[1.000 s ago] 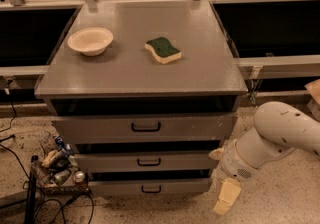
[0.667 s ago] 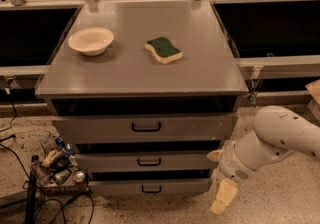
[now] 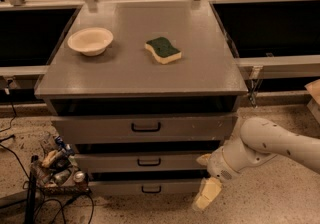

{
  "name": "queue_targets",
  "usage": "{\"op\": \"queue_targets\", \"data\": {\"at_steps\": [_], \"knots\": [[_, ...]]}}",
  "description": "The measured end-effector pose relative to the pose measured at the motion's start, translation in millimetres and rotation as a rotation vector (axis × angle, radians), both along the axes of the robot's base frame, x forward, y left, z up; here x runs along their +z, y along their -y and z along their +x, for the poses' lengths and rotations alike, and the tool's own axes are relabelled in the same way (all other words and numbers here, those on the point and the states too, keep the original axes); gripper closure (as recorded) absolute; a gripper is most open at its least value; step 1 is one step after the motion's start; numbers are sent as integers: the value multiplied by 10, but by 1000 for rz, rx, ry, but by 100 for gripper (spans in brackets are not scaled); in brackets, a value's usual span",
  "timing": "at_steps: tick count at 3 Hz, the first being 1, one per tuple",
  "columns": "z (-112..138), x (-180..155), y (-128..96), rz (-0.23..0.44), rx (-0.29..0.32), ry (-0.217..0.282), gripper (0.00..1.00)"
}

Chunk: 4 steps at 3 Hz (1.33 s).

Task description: Open bottom drawer

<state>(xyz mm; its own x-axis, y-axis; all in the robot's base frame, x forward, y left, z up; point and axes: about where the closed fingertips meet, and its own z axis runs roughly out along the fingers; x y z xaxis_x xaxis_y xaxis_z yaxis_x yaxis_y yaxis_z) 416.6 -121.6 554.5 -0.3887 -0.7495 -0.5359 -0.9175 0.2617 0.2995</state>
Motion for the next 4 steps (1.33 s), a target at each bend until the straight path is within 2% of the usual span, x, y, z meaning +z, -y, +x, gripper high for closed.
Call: {"op": "queue_targets", "data": {"at_steps": [1, 2, 4], "knots": [[1, -24, -3, 2, -1, -4, 0], [17, -298, -30, 20, -16, -44, 0], [1, -830, 96, 49, -52, -135, 0]]}}
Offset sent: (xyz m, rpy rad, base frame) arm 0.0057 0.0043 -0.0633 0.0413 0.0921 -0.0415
